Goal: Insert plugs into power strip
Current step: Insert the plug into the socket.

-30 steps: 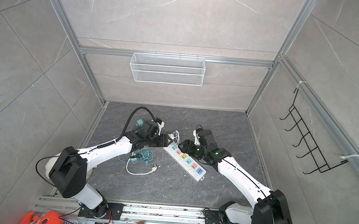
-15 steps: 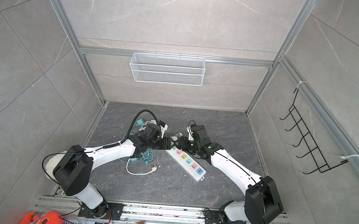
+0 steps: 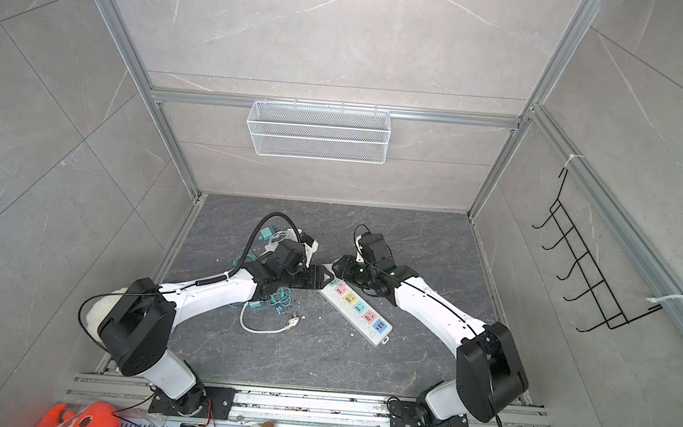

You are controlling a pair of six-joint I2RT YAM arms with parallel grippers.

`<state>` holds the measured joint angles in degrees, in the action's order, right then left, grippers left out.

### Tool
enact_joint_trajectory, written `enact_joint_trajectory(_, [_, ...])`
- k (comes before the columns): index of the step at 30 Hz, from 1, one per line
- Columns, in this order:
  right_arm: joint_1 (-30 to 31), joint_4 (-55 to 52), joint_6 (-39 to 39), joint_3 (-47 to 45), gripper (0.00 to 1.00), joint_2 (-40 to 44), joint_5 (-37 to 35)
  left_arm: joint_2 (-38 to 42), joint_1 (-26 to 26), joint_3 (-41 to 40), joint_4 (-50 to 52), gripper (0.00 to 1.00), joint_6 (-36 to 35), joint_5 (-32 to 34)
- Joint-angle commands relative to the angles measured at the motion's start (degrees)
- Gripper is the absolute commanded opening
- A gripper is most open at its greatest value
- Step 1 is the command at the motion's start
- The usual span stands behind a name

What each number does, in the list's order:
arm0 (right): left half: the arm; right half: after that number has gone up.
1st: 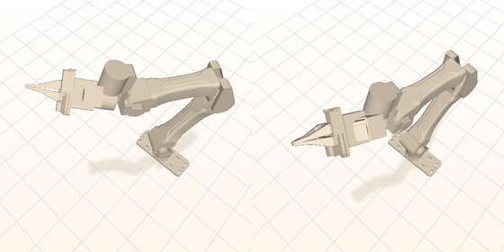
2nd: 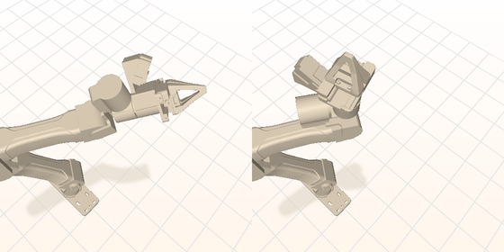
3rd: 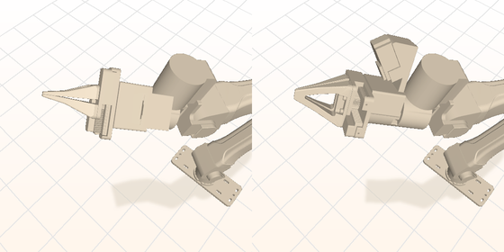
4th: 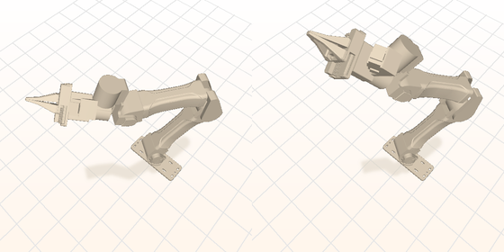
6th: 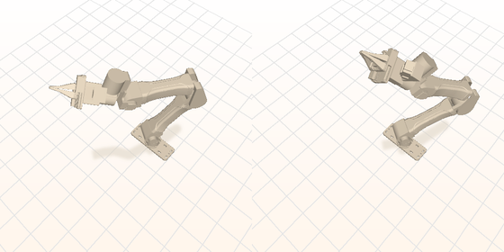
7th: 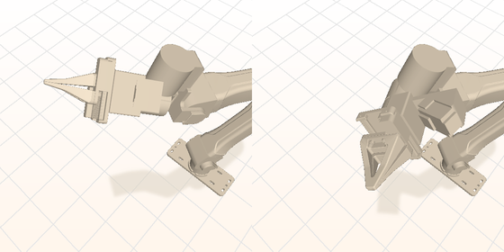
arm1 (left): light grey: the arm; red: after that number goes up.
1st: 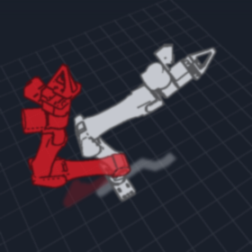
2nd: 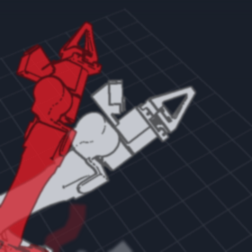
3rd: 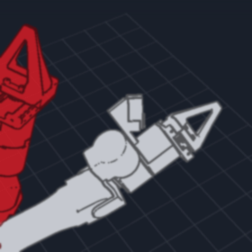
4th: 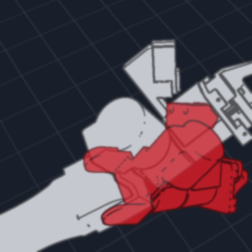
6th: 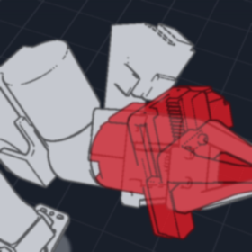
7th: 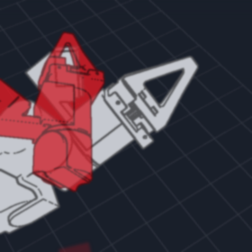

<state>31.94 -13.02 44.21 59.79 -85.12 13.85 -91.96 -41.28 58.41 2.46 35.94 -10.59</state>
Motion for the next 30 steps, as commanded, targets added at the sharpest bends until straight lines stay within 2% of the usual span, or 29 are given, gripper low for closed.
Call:
enact_joint_trajectory(1, [0.90,1.03,0.61,1.62,0.52,-1.14,-1.12,2.67,-0.47,0.22,-2.81,0.22,0.00,0.77])
enact_joint_trajectory(18, [2.67,4.22,2.49,2.92,0.51,-5.31,-0.54,3.87,-1.18,-0.23,-4.18,0.21,0.08,1.65])
enact_joint_trajectory(30, [3.23,6.77,4.39,1.74,0.47,-6.70,1.35,4.33,-1.59,-0.59,-7.00,0.20,0.31,2.08])
